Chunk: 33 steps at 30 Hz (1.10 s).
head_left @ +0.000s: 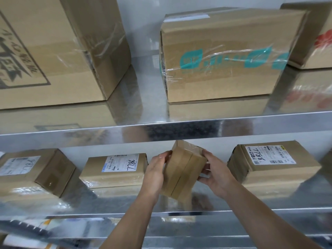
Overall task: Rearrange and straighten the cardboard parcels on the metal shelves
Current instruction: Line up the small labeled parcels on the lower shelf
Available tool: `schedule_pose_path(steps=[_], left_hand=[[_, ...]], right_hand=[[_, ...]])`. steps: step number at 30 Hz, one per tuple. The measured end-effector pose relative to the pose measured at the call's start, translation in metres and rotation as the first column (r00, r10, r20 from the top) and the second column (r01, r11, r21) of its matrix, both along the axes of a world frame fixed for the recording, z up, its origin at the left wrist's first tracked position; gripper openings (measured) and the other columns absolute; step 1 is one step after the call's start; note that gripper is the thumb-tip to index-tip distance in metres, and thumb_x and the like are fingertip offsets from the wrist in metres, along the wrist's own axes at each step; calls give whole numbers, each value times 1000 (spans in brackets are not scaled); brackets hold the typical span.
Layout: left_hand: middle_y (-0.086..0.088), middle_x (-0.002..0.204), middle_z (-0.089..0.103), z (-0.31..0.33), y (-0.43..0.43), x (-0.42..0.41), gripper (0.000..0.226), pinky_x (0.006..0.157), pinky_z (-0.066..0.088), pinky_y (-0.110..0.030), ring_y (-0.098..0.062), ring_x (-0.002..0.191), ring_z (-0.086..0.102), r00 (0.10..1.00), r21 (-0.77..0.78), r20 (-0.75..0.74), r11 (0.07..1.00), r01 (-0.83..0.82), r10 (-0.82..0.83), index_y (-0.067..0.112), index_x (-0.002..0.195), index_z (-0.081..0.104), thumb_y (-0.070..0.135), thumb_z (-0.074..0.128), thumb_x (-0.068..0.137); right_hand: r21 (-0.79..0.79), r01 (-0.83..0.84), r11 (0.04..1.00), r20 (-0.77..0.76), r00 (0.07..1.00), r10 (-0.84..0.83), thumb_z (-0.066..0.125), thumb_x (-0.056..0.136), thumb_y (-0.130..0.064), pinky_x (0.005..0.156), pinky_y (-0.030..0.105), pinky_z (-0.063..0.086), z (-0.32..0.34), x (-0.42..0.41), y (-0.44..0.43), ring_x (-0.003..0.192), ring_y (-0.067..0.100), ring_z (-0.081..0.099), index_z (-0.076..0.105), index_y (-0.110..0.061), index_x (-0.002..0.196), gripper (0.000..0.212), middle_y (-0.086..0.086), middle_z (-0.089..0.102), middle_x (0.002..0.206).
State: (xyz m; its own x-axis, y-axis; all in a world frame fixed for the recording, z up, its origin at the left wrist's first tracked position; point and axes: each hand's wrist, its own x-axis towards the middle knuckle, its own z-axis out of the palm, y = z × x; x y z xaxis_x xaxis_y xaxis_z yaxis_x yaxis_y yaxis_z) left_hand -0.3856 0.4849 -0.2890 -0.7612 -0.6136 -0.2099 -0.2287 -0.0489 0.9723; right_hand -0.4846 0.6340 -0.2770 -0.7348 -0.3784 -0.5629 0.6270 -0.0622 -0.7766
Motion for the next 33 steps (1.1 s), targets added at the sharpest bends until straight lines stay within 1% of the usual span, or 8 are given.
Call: schedule_pose_path(steps=[9,13,16,19,22,25,29,33], left_hand=[[17,114,73,7,-7,8,39,75,42,0,11,102,63,997,27,-44,998,61,-60,26,113,76,29,37,109],[17,126,65,-2,-14,11,28,103,42,-25,0,120,55,1000,34,0,999,-12,12,33,117,73,36,48,105],[1,131,64,-10,-19,11,32,111,42,-41,-18,126,56,986,227,-19,962,-155,163,18,126,67,35,52,104],[-12,120,68,-13,-18,10,35,96,49,-37,-25,112,63,974,346,-44,918,-194,223,7,121,65,33,46,107],[-11,111,70,-14,-16,10,32,89,50,-30,-21,104,66,968,381,-62,902,-203,244,10,110,66,32,43,108],[-8,110,73,-13,-15,10,32,102,48,-34,-20,106,67,966,403,-83,895,-193,246,10,107,67,31,43,108],[-10,112,75,-13,-16,9,35,105,47,-35,-20,110,67,961,404,-101,893,-197,258,9,108,70,29,42,109],[-6,121,73,-13,-19,8,37,113,42,-45,-25,120,63,967,374,-95,909,-185,236,15,115,71,37,42,107]], right_hand=[[-103,155,983,117,983,-143,48,108,-24,101,59,51,-20,2,5,113,36,62,57,-6,136,34,20,64,120],[-117,245,963,156,962,-225,46,110,-21,107,60,47,-26,1,9,108,33,63,54,-5,135,31,18,65,114],[-110,308,945,203,938,-282,43,110,-16,108,63,45,-27,-4,13,102,35,62,54,-2,129,25,19,63,109],[-83,332,940,240,922,-304,41,111,-13,109,64,44,-33,-5,14,111,38,61,54,0,131,27,20,64,115],[-61,333,941,239,920,-310,39,111,-13,110,63,43,-38,-1,14,112,37,60,53,-1,133,28,19,64,119],[-67,326,943,221,926,-305,37,111,-12,110,63,43,-39,-1,15,110,37,59,51,-5,134,27,17,62,118],[-41,266,963,110,959,-260,33,112,-8,107,64,45,-39,-2,14,114,37,53,46,-28,135,33,11,50,121],[65,190,980,-6,982,-190,31,112,-8,86,51,52,-38,0,12,122,34,46,57,-23,109,31,9,47,129]])
